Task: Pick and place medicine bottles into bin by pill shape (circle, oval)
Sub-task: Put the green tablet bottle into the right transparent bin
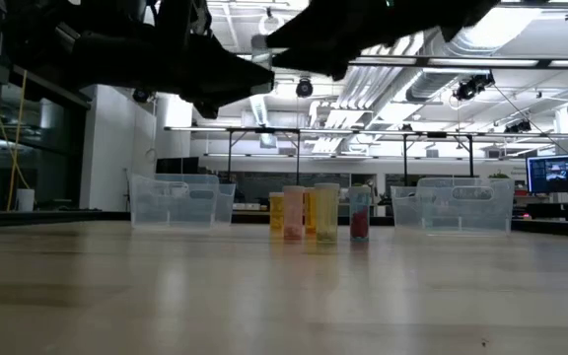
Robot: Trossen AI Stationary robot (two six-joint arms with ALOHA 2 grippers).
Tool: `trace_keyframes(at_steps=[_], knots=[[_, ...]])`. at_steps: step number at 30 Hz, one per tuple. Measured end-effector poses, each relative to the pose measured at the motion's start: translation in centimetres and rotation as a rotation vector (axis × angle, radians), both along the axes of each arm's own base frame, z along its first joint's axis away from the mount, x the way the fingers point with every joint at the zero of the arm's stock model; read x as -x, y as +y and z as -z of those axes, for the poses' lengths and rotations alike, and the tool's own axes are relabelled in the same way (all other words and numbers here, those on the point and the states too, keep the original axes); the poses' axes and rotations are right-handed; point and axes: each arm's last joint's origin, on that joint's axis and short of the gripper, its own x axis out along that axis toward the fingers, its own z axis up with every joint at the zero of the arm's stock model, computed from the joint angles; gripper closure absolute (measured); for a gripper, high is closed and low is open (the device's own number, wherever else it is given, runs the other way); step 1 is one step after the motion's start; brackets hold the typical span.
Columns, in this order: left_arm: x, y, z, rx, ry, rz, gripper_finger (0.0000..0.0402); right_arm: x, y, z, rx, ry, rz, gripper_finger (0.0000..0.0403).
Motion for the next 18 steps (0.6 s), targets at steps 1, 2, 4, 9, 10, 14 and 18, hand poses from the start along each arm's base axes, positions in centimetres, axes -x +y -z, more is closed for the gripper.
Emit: trace_keyframes(at_steps=[1, 2, 4, 9, 10, 14, 18], knots=[[0.0, 0.0, 0.1, -0.001, 0.012, -0.009, 0.0303, 0.0, 0.0, -0.2, 0.003, 0.045, 0.001, 0.0172], [0.0, 0.0, 0.2, -0.001, 0.021, -0.017, 0.0303, -0.1, 0.0, -0.4, 0.005, 0.085, 0.000, 0.0171], [0.0, 0.1, 0.4, 0.000, 0.042, -0.024, 0.0303, -0.2, 0.1, -0.8, 0.010, 0.158, -0.002, 0.0171], [-0.7, 0.1, 0.3, 0.015, 0.119, -0.032, 0.0303, -0.6, 0.0, -1.5, 0.036, 0.247, 0.045, 0.0171], [-0.9, 0.1, 0.3, 0.017, 0.136, -0.034, 0.0303, -0.6, -0.1, -1.5, 0.036, 0.251, 0.045, 0.0171], [-1.3, 0.2, 0.1, 0.012, 0.189, -0.063, 0.0303, -0.6, 0.0, -1.6, 0.023, 0.251, 0.025, 0.0171], [-1.4, 0.2, 0.0, 0.010, 0.185, -0.070, 0.0303, -0.6, 0.0, -1.2, 0.011, 0.275, 0.026, 0.0171]])
